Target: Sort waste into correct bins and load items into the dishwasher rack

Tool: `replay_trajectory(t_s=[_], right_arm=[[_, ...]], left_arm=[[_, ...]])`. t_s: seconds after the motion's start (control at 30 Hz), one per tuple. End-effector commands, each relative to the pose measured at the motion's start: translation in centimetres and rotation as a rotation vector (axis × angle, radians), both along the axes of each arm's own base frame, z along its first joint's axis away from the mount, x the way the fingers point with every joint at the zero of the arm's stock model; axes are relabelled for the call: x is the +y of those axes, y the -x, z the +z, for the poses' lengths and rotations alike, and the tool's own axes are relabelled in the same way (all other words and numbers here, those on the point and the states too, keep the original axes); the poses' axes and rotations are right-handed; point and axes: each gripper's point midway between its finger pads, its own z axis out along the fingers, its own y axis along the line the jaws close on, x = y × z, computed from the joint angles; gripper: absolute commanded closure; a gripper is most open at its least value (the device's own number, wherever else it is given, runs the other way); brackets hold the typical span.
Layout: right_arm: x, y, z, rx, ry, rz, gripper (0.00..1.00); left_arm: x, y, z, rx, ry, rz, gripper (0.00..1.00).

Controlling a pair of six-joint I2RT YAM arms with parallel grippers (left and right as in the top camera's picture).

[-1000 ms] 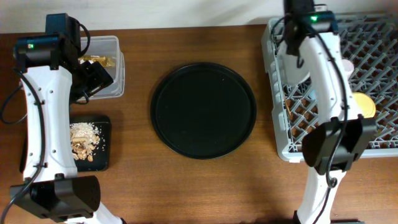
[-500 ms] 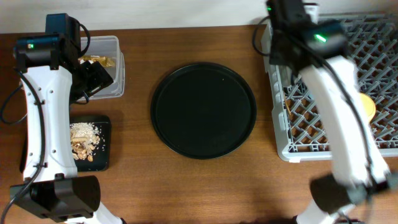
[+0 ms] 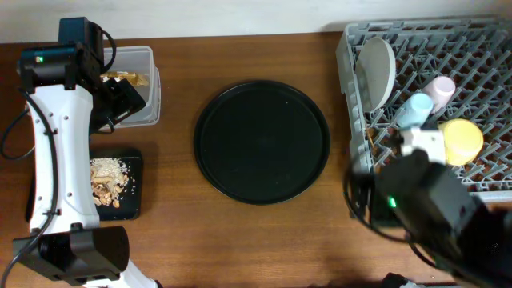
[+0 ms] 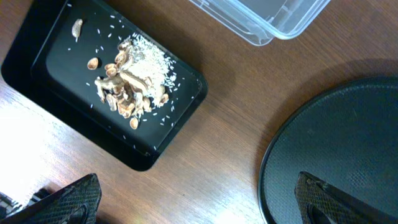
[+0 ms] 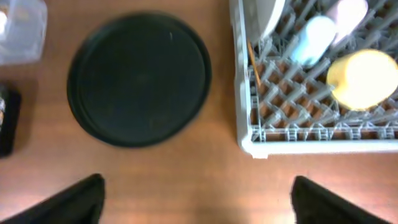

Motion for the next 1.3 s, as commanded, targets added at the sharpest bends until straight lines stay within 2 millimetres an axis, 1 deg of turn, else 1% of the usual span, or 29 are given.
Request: replay_trajectory(t_s=[0.0, 0.07, 0.17, 0.37, 0.6, 0.7, 0.8, 0.87, 0.97, 1.13, 1.27], right_arm=[[-0.6, 1.1, -2.5, 0.05, 0.013, -0.023, 0.02], [-0.8, 1.4, -3.5, 0.076, 0.036, -0.022, 0.02], [-0.6, 1.3, -4.3, 0.104, 0.061, -0.021, 0.02], [0.2, 0.5, -5.2, 0.144, 0.107, -0.019, 0.02], [1.0, 0.1, -6.1, 0.176, 0.15, 0.017, 0.02], [0.7, -0.2, -5.8, 0.14, 0.148, 0.052, 0.02], [-0.2, -1.2, -5.6, 0.058, 0.072, 0.024, 0.02], [-0.6, -1.8, -6.1, 0.008, 0.021, 0.056, 0.02], [-1.5, -2.2, -7.6, -0.081, -0.053, 0.074, 0.02], [-3.8, -3.0, -11.8, -0.306, -0.202, -0.031, 0.02], [-4.5, -3.4, -14.2, -0.475, -0.272, -0.049, 0.02]], left_arm=[[0.1, 0.0, -0.2, 0.008, -0.002, -0.006, 0.01], [0.1, 0.0, -0.2, 0.008, -0.002, -0.006, 0.01], [0.1, 0.0, -0.2, 0.008, -0.002, -0.006, 0.01], [0.1, 0.0, -0.2, 0.008, -0.002, -0.006, 0.01], [0.1, 0.0, -0.2, 0.008, -0.002, -0.006, 0.01], [0.1, 0.0, -0.2, 0.008, -0.002, -0.006, 0.01], [0.1, 0.0, -0.2, 0.008, -0.002, -0.006, 0.01], [0.1, 0.0, -0.2, 0.008, -0.002, -0.006, 0.01], [0.1, 0.0, -0.2, 0.008, -0.002, -0.006, 0.01], [0.1, 0.0, -0.2, 0.008, -0.002, -0.006, 0.01], [0.1, 0.0, -0.2, 0.008, -0.002, -0.006, 0.01]])
